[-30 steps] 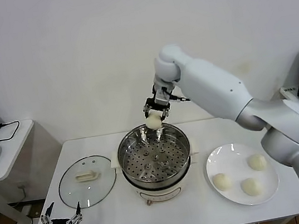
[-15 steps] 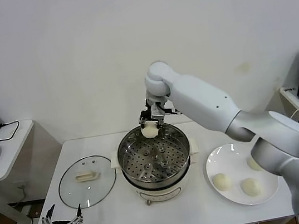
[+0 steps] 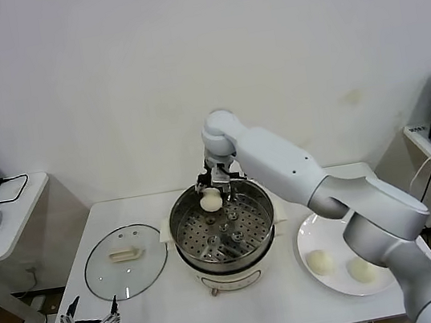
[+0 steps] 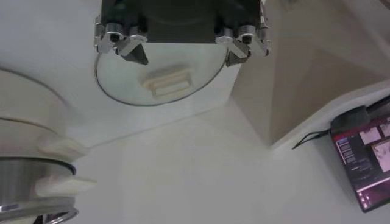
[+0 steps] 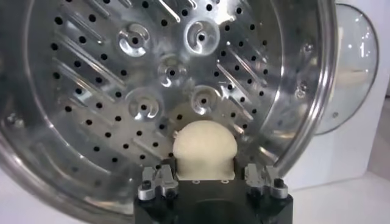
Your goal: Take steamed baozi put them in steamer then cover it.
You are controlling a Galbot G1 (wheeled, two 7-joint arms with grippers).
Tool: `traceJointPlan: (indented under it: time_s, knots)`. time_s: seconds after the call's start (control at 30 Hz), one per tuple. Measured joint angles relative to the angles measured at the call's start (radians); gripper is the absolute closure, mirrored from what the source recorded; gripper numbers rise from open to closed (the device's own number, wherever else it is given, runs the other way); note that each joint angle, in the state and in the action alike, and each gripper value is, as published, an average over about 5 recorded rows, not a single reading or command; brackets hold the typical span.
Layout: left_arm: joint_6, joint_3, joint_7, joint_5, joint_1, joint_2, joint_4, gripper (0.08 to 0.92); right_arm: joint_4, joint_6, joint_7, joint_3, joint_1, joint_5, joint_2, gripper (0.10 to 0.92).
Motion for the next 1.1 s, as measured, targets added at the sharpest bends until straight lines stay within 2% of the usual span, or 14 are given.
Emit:
traceJointPlan:
  time_s: [0.13,0.37,0.47,0.77,1.1]
  knots:
    - [0.000,0.002,-0.002,0.004,-0.003,0.000,0.006,0.177,-0.010,-0.006,0.009,0.002,-0.006,-0.006,0.004,0.440]
    - [0.001,0.004,0.000,0.007,-0.003,0.000,0.008,0.177,-0.008,-0.040,0.001,-0.004,0.002,0.018,-0.001,0.260]
    - [0.002,0.004,0.001,0.008,-0.002,0.000,0.006,0.177,0.008,-0.070,-0.018,-0.010,0.013,0.054,-0.015,0.213]
    - [0.004,0.010,0.003,0.012,0.004,-0.004,0.000,0.177,0.132,-0.258,-0.091,-0.056,0.093,0.301,-0.131,0.202]
    - [0.007,0.030,0.004,0.020,0.011,-0.006,-0.025,0.177,0.342,-0.667,-0.114,-0.129,0.196,0.650,-0.379,0.203]
